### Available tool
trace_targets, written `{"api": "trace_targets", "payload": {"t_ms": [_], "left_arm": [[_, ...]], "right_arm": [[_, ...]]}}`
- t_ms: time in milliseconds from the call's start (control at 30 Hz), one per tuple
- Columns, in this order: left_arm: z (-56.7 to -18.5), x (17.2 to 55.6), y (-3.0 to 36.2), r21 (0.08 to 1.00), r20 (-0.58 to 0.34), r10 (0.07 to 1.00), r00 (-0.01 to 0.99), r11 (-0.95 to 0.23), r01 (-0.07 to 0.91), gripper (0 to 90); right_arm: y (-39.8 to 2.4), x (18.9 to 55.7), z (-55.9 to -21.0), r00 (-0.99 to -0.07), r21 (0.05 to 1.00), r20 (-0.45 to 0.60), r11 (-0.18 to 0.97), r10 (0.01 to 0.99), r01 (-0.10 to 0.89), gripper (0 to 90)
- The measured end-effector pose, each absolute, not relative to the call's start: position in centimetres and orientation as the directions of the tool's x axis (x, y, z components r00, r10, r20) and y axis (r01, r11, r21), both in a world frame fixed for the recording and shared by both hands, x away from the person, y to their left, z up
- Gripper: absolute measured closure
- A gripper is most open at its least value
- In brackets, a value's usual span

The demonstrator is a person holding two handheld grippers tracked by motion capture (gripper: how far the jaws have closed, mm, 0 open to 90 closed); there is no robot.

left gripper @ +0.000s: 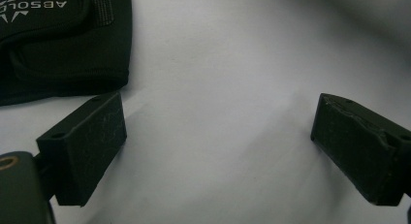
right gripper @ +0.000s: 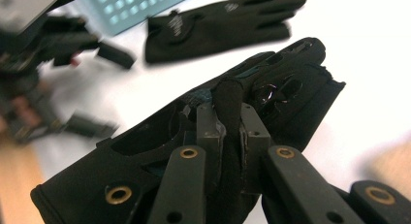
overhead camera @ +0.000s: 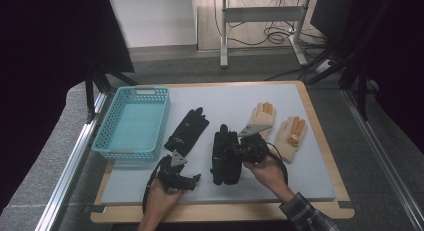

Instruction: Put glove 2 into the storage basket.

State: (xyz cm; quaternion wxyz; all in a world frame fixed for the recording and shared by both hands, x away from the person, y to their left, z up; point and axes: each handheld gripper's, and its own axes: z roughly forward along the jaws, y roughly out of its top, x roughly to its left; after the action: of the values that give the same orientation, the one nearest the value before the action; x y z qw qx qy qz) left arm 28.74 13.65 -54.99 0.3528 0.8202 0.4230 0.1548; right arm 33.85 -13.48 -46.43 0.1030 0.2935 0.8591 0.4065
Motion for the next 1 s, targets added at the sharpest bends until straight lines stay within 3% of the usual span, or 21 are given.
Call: {"api": "trace_targets", "payload": {"t_ms": [267, 367, 600, 1000], "left_arm": [[-55.0, 28.7, 13.6, 0.709, -0.046, 0.803, 0.594, -0.392, 0.586, 6.2], [-55.0, 28.7, 13.6, 0.710, -0.046, 0.803, 0.594, -0.392, 0.586, 6.2], [-55.0, 28.7, 13.6, 0.710, -0.046, 0.804, 0.593, -0.391, 0.586, 6.3], [-55.0, 28.7, 13.7, 0.707, -0.045, 0.802, 0.596, -0.395, 0.586, 6.3]], "right_arm": [[-14.4, 31.8, -50.3, -0.798, 0.735, 0.084, 0.504, 0.597, 0.455, 80.4], [-14.6, 31.6, -51.2, -0.795, 0.726, 0.076, 0.513, 0.602, 0.458, 72.7], [-15.5, 32.1, -49.8, -0.797, 0.756, 0.081, 0.484, 0.598, 0.440, 51.6], [-13.5, 35.7, -48.9, -0.809, 0.760, 0.073, 0.493, 0.583, 0.424, 41.8]]}}
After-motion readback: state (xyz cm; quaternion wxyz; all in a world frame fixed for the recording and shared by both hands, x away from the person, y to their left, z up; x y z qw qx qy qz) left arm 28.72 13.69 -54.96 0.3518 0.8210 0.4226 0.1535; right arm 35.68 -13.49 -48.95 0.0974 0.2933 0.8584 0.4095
